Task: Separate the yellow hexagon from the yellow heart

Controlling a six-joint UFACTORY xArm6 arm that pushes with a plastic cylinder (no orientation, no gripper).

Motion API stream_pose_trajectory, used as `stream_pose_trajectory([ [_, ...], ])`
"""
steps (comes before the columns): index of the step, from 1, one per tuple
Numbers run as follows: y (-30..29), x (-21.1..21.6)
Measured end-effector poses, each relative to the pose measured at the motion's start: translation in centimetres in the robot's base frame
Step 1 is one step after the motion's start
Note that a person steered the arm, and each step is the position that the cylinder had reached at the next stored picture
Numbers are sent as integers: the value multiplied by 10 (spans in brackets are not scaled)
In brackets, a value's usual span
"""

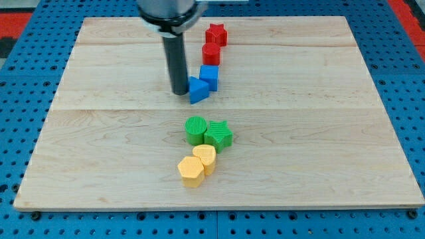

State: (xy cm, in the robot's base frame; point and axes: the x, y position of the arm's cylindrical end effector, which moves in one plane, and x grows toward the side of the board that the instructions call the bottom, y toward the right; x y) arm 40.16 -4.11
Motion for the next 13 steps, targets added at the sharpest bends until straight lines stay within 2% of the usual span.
stream_pose_trajectory([
  [1, 10, 2],
  [2, -18, 10],
  [3, -37, 55],
  [7, -60, 71],
  [8, -98, 87],
  [9, -150, 139],
  [11, -75, 217],
  [12, -38, 216],
  [13, 38, 208],
])
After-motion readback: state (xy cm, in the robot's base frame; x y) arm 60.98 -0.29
